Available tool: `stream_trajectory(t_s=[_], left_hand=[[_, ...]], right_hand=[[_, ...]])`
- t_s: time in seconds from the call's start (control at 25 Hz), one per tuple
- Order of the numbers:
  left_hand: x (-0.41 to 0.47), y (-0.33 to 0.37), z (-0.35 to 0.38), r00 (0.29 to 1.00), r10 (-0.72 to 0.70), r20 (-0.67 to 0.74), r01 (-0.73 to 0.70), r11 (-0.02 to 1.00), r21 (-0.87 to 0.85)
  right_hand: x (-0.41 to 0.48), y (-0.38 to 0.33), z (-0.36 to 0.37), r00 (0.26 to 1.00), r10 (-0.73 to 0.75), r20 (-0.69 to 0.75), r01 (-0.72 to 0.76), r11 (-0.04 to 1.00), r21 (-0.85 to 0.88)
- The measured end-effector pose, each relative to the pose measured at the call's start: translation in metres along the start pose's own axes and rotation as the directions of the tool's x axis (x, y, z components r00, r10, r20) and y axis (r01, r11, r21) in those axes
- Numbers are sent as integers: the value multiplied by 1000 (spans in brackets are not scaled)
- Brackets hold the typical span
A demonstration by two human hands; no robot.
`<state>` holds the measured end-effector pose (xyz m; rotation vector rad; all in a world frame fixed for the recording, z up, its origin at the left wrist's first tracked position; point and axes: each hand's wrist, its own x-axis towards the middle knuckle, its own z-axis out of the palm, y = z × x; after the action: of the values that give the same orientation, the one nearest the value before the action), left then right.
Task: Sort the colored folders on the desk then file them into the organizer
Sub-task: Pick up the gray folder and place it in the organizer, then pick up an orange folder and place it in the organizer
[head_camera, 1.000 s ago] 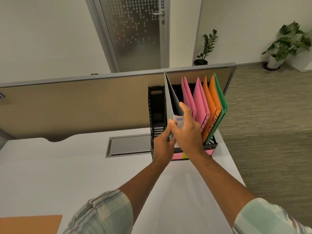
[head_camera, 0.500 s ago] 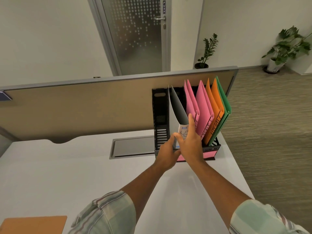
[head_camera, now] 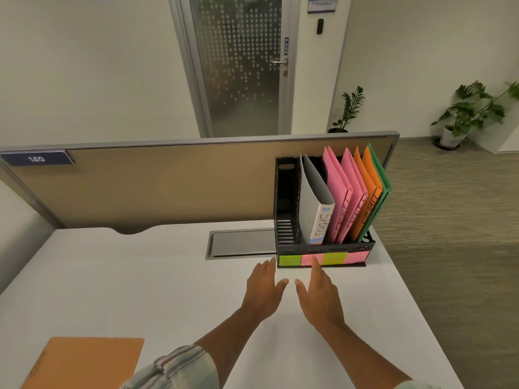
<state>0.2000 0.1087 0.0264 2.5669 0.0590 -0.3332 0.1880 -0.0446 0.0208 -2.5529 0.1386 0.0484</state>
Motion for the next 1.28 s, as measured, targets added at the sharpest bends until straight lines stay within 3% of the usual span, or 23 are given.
stream_trajectory(t_s=[0.4,0.72,0.96,1.28], left_hand=[[-103,-128,-23,1000,2,18,-5,979,203],[-168,-245,-34,996,-88,29,82,983,164],[-209,-341,-38,974,-221,46,208,958,196],[-247,-455,-84,879,-467,-91,475,875,96]], right_hand=[[-99,-60,82,987,-130,98,145,976,-165],[-169,-106,167,933,-257,250,311,928,-204],[-224,-161,233,798,-284,532,422,893,-156],[-258,-230,265,516,-379,769,649,758,-62]])
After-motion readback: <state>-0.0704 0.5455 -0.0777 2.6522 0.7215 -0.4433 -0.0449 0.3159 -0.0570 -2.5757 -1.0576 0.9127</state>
